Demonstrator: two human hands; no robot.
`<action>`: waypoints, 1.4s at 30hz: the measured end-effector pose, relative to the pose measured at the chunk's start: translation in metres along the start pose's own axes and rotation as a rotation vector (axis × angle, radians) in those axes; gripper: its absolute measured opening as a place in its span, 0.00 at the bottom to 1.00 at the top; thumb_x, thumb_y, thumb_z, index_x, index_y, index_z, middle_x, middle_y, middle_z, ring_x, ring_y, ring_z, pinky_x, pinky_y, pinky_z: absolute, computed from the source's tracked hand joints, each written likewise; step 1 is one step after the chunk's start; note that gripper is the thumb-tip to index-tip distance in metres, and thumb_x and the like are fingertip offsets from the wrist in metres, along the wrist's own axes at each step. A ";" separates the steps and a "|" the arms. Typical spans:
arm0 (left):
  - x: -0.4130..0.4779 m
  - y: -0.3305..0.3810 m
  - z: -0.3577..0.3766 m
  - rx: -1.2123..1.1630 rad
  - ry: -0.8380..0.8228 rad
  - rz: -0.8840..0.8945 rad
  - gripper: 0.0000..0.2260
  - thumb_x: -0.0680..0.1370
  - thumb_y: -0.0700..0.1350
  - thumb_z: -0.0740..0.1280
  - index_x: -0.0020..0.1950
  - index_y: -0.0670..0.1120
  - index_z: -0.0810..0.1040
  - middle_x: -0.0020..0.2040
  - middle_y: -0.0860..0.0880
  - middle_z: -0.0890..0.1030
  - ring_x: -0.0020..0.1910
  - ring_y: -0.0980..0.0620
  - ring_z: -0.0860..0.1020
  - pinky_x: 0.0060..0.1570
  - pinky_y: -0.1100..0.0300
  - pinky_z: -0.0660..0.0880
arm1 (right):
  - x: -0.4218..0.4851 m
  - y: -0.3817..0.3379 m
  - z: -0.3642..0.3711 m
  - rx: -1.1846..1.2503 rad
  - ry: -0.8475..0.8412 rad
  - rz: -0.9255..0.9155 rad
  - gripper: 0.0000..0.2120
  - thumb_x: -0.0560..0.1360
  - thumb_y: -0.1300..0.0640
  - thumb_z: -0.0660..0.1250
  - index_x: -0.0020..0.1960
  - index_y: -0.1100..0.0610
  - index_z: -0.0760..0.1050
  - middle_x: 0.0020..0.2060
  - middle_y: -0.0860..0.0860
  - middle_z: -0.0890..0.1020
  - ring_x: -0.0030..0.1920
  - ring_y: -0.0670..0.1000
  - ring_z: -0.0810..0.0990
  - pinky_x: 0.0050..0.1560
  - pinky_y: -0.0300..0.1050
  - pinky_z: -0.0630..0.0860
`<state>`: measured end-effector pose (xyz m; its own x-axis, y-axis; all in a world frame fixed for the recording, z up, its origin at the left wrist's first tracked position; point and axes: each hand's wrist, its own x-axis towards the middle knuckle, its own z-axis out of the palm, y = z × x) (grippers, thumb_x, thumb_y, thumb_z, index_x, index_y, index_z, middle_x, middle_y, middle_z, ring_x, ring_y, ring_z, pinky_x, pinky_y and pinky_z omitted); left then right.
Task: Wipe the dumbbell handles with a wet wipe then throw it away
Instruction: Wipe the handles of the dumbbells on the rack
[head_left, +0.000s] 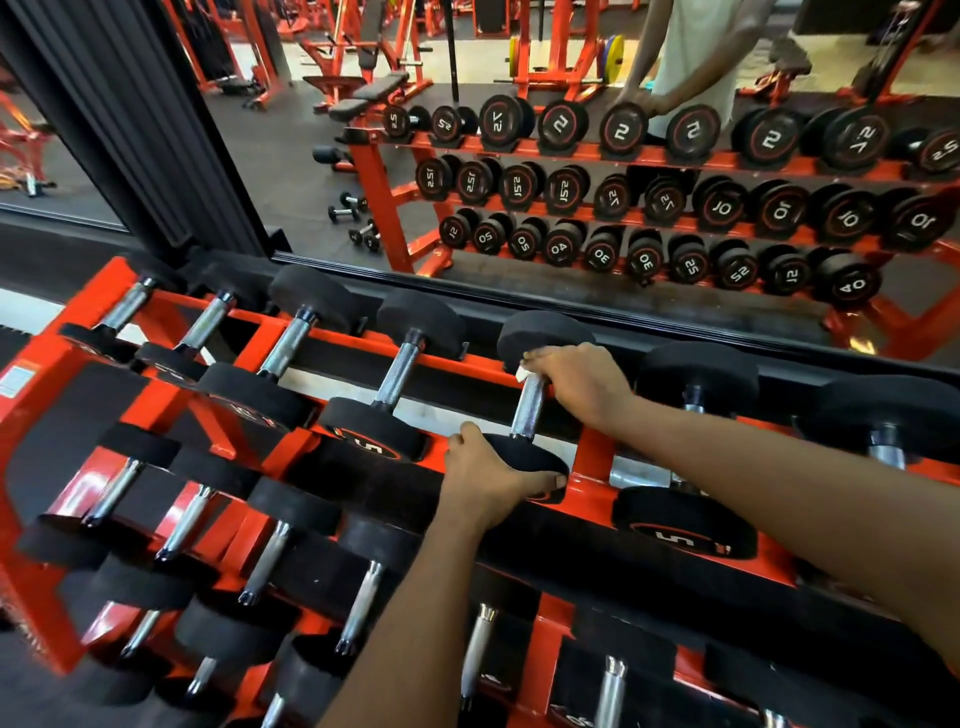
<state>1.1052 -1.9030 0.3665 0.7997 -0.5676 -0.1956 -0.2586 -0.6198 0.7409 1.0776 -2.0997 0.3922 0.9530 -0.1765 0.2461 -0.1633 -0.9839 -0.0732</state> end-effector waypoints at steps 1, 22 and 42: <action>0.001 0.000 0.000 0.003 0.003 0.002 0.43 0.55 0.65 0.83 0.59 0.46 0.67 0.59 0.48 0.70 0.60 0.47 0.71 0.61 0.49 0.75 | -0.004 -0.004 0.000 -0.020 0.007 -0.011 0.29 0.75 0.55 0.44 0.66 0.48 0.77 0.65 0.46 0.78 0.61 0.51 0.80 0.61 0.51 0.77; 0.000 0.000 -0.002 -0.008 0.008 0.015 0.42 0.55 0.63 0.83 0.58 0.46 0.67 0.59 0.48 0.71 0.59 0.47 0.71 0.59 0.51 0.75 | -0.014 -0.025 0.018 0.124 0.131 0.318 0.17 0.81 0.55 0.58 0.66 0.41 0.76 0.57 0.50 0.83 0.54 0.57 0.83 0.52 0.49 0.77; 0.005 -0.004 -0.002 0.010 -0.012 0.034 0.44 0.54 0.65 0.82 0.59 0.46 0.66 0.59 0.48 0.70 0.59 0.47 0.71 0.60 0.51 0.75 | 0.001 -0.040 0.041 1.115 0.288 1.078 0.07 0.79 0.61 0.65 0.48 0.61 0.82 0.38 0.54 0.79 0.38 0.51 0.74 0.36 0.43 0.68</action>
<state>1.1113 -1.9020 0.3634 0.7836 -0.5952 -0.1781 -0.2915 -0.6054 0.7406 1.0956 -2.0591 0.3561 0.4176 -0.8786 -0.2315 -0.3197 0.0964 -0.9426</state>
